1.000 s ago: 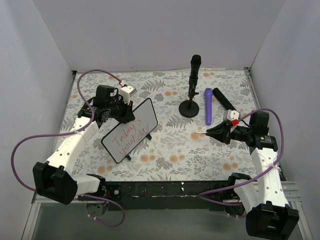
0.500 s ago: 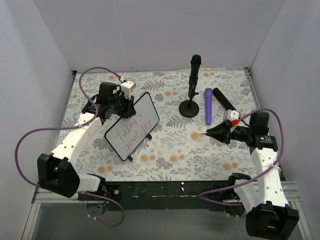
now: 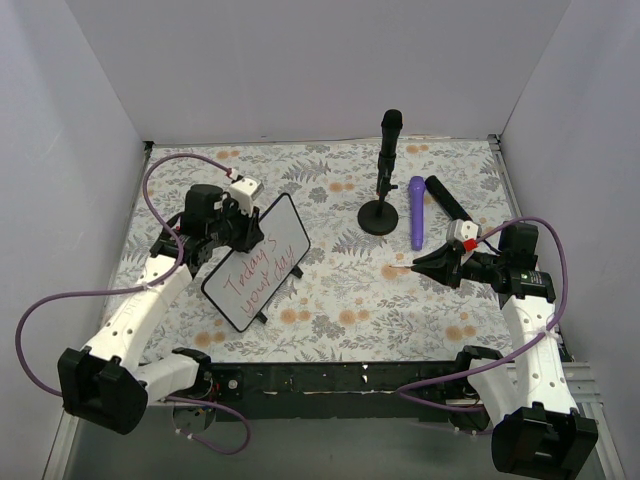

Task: Write a sentence on the whiteboard
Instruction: Place the whiteboard on the whiteboard stand.

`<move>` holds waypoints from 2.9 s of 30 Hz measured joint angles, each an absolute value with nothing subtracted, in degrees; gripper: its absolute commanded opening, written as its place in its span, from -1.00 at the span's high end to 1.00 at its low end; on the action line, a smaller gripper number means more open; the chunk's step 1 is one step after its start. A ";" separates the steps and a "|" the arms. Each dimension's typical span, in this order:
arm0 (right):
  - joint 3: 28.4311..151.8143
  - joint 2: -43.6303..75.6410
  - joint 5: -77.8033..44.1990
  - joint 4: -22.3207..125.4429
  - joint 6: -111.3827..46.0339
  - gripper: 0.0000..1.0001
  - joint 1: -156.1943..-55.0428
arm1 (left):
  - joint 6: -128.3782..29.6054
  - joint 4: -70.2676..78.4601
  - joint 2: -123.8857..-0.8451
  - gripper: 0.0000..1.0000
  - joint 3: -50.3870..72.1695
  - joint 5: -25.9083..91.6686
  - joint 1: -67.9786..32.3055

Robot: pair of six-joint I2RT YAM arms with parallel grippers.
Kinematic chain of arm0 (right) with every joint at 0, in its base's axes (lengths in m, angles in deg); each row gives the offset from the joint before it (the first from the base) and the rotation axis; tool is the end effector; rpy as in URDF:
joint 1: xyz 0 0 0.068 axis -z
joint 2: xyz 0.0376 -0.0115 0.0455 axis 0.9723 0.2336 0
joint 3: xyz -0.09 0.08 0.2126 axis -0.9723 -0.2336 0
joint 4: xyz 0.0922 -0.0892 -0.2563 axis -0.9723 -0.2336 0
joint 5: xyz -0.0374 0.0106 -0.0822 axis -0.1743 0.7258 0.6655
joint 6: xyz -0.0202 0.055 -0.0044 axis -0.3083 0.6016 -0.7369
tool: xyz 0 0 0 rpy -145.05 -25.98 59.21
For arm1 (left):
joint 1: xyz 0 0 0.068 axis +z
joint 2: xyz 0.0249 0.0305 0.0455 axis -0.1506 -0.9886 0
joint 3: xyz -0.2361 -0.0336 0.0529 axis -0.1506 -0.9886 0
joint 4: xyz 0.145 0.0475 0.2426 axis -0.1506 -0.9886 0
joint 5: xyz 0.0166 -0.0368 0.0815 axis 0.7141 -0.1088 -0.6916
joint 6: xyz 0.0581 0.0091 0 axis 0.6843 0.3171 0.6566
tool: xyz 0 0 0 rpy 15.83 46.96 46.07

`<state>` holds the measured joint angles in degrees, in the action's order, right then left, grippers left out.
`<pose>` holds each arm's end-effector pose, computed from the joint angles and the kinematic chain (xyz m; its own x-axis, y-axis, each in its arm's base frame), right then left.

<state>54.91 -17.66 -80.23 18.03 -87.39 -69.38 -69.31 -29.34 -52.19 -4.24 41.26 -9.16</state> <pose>0.2079 0.0146 0.2548 0.0574 -0.2498 -0.9666 -0.9313 0.3355 -0.1420 0.2704 -0.0997 0.2739 -0.7797 -0.2752 -0.5624 0.1127 0.8219 -0.5584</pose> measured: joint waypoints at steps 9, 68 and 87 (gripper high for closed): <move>54.91 -17.66 -80.23 18.03 -87.39 0.97 -69.38 | -66.76 -27.42 -49.90 0.30 -7.48 37.48 -8.94; 54.87 -17.46 -80.03 18.03 -87.41 0.97 -69.38 | -65.99 -24.47 -55.56 -0.42 -11.30 27.01 -8.27; 54.87 -17.46 -80.03 18.03 -87.41 0.97 -69.38 | -67.98 -24.40 -57.20 -0.55 -11.30 25.18 -7.54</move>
<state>54.87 -17.46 -80.03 18.03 -87.41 -69.38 -67.98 -24.40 -57.20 -11.30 25.18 -7.54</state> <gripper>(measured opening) 0.184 0.768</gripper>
